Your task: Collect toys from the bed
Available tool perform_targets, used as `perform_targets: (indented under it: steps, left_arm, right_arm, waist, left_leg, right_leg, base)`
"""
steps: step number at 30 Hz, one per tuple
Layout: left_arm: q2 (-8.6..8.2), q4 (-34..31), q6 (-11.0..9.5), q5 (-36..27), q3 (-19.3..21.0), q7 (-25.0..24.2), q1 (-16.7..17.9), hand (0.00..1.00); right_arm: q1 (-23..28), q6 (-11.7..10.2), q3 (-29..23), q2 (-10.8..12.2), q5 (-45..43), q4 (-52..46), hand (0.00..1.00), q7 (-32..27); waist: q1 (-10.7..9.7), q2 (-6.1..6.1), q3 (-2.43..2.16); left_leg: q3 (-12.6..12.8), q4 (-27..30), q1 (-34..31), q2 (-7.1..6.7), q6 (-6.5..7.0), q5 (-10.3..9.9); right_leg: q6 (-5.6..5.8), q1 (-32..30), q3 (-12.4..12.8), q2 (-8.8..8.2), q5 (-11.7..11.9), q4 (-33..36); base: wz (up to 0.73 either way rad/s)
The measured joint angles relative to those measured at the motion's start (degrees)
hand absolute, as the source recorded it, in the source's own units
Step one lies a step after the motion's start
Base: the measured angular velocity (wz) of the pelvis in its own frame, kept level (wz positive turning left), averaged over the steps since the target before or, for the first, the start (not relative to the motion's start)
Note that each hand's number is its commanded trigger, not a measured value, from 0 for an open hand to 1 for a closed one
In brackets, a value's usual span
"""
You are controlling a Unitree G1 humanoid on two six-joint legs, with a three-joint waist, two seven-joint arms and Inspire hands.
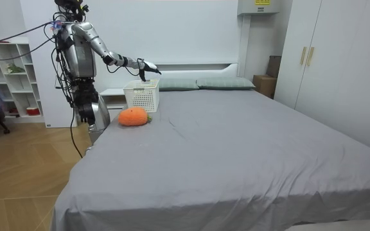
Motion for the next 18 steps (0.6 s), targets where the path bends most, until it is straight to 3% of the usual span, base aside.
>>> perform_targets:
  steps: [4, 8, 10, 11, 12, 15, 18]
  left_arm:
    - [0.0, 0.03, -0.17, -0.06, -0.01, 0.01, 0.58, 0.0]
    - [-0.13, -0.23, -0.11, -0.06, -0.01, 0.07, 0.63, 0.0]
    - [-0.22, -0.33, -0.08, -0.2, -0.06, 0.07, 0.79, 0.0]
    - [-0.29, -0.15, -0.1, -0.17, -0.06, 0.31, 0.83, 0.0]
    - [-0.58, 0.09, -0.09, -0.12, -0.04, 1.05, 0.82, 0.0]
    - [-1.35, 0.13, -0.36, 0.91, 0.02, 2.54, 1.65, 0.0]
    - [-1.59, 0.33, -1.1, 0.93, 0.11, 2.73, 2.12, 0.0]
  right_arm:
    - [0.01, -0.47, -1.13, -0.32, 2.88, -2.2, 0.0, -1.64]
    - [0.49, -0.78, -2.7, -0.51, 3.71, -3.35, 0.0, -2.97]
    - [2.07, -0.78, -4.29, -0.51, 3.67, -5.69, 0.0, -2.98]
    - [3.51, -0.83, -5.53, -0.5, 3.7, -7.55, 0.0, -3.18]
    - [5.23, -1.65, -7.18, -0.49, 3.69, -9.32, 0.0, -3.51]
    - [10.3, -2.91, -9.6, -0.74, 5.55, -11.28, 0.0, -5.4]
    - [14.45, -2.94, -10.96, -1.13, 8.42, -11.29, 0.0, -5.58]
  waist:
    - [-1.43, 0.57, 0.14]
    - [-3.67, 1.85, -0.06]
    - [-4.34, 2.72, -0.41]
    - [-4.54, 3.0, -0.9]
    - [-5.07, 3.51, -1.05]
    - [-6.72, 4.62, -1.2]
    - [-8.81, 4.65, -1.19]
  left_leg:
    - [0.28, 0.06, 0.22, 0.0, 0.02, 0.0]
    - [0.37, 0.35, 0.29, -0.01, 0.06, -0.01]
    - [0.56, 0.29, 0.29, -0.03, 0.13, 0.03]
    - [0.97, -0.01, 0.42, 0.0, 0.23, 0.1]
    - [1.24, -0.03, 0.71, 0.02, 0.32, 0.17]
    - [2.03, -0.64, 2.18, 0.02, 0.49, 0.26]
    - [2.8, -0.78, 2.63, 0.16, 0.5, 0.26]
  right_leg:
    - [0.01, 0.13, 1.22, 0.02, 0.01, 0.03]
    - [0.25, 0.19, 3.71, 0.14, 0.18, 0.07]
    - [0.29, 0.08, 5.13, 0.15, 0.21, 0.14]
    - [0.31, -0.14, 6.05, 0.14, 0.19, 0.18]
    - [0.31, 0.13, 6.08, 0.1, 0.2, 0.07]
    - [0.52, 1.25, 6.4, -0.12, 0.08, 0.0]
    - [0.61, 1.47, 7.17, -0.14, 0.02, 0.03]
  base:
    - [0.0]
    - [0.01]
    - [-0.05]
    - [-0.16]
    - [-0.12]
    - [-0.11]
    - [-0.14]
